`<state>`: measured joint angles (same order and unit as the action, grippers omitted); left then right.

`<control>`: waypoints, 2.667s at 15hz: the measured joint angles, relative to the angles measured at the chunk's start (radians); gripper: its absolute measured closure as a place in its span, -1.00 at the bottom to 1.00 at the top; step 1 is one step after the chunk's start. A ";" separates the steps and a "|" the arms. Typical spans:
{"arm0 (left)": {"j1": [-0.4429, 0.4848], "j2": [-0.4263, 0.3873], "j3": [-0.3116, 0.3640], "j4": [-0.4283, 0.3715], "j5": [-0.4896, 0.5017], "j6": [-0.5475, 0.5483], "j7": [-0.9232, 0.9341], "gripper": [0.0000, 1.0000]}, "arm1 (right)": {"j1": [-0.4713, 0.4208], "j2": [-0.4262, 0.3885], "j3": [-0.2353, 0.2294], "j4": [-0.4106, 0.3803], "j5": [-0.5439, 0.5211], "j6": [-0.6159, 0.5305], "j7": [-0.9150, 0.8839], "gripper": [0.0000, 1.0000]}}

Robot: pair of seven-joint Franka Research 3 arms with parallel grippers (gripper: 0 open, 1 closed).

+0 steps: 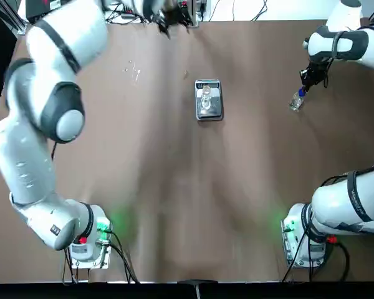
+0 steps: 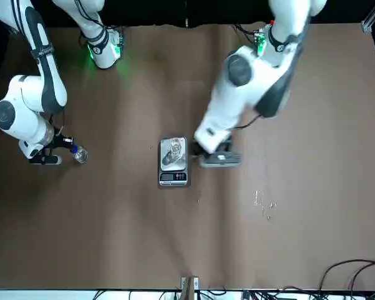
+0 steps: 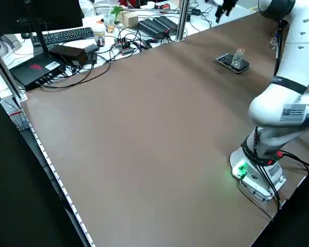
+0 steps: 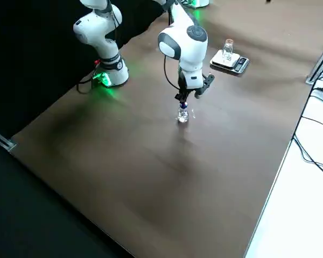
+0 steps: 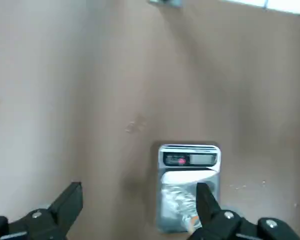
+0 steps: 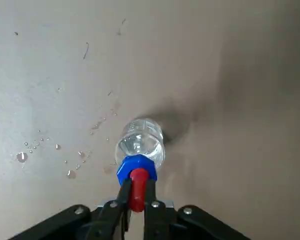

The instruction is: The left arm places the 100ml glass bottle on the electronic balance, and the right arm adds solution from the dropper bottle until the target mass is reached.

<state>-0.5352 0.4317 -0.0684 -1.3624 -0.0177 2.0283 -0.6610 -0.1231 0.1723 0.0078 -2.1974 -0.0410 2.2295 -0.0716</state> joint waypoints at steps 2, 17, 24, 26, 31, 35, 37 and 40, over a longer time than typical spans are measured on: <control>0.074 -0.080 -0.003 -0.004 0.000 -0.104 0.100 -1.00 | 0.000 0.000 0.000 0.001 0.000 0.000 0.000 0.86; 0.504 -0.338 -0.011 -0.122 -0.015 -0.522 0.757 -1.00 | 0.000 0.000 0.000 0.002 0.000 -0.006 -0.001 0.78; 0.536 -0.393 -0.012 -0.214 -0.010 -0.409 0.755 -1.00 | 0.000 0.000 0.000 0.006 0.000 -0.018 -0.002 0.78; 0.533 -0.394 -0.013 -0.213 -0.010 -0.404 0.752 -1.00 | 0.000 0.000 0.000 0.024 0.000 -0.050 -0.002 0.78; 0.533 -0.394 -0.013 -0.212 -0.006 -0.413 0.751 -1.00 | 0.000 0.000 0.000 0.060 0.000 -0.088 -0.002 0.78; 0.526 -0.394 -0.017 -0.212 -0.006 -0.422 0.747 -1.00 | 0.000 -0.004 0.000 0.066 0.000 -0.102 -0.002 0.78; 0.524 -0.394 -0.017 -0.212 -0.006 -0.422 0.742 -1.00 | 0.000 -0.010 0.000 0.074 0.000 -0.117 -0.002 0.78; 0.524 -0.394 -0.017 -0.212 -0.006 -0.422 0.742 -1.00 | 0.000 -0.016 0.000 0.096 0.000 -0.158 -0.002 0.78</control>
<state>-0.0108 0.0375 -0.0857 -1.5742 -0.0238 1.6062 0.0809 -0.1228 0.1562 0.0079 -2.1014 -0.0412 2.0717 -0.0734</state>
